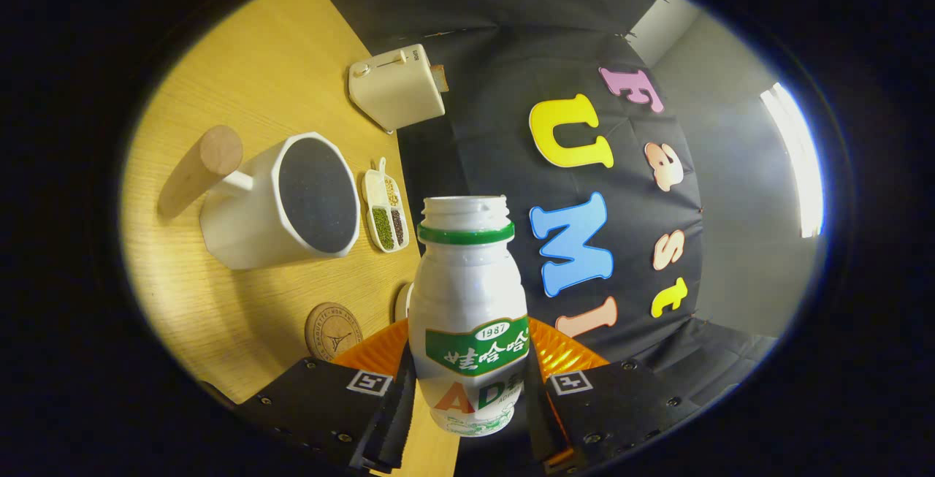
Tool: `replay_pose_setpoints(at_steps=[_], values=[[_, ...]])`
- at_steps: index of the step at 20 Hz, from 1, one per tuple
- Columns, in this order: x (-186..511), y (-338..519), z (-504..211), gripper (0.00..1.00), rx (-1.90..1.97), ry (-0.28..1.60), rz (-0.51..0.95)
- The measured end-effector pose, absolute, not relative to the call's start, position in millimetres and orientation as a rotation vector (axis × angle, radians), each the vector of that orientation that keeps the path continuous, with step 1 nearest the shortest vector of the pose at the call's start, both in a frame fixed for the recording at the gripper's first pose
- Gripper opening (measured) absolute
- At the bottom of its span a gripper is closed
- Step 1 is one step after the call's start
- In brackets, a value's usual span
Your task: Take the bottle from table, then pour the juice into the cup, finally place the bottle on the coaster
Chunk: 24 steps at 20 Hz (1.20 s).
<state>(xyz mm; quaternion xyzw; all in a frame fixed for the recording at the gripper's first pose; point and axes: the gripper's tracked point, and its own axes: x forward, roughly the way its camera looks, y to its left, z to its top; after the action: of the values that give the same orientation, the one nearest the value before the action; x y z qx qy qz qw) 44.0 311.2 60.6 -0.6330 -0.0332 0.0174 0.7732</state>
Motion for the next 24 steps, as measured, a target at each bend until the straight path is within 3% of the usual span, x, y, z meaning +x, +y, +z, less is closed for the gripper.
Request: replay_pose_setpoints(at_steps=[24], values=[[43.8, 314.5, 62.5, 0.64, -1.586, -0.128, -0.006]])
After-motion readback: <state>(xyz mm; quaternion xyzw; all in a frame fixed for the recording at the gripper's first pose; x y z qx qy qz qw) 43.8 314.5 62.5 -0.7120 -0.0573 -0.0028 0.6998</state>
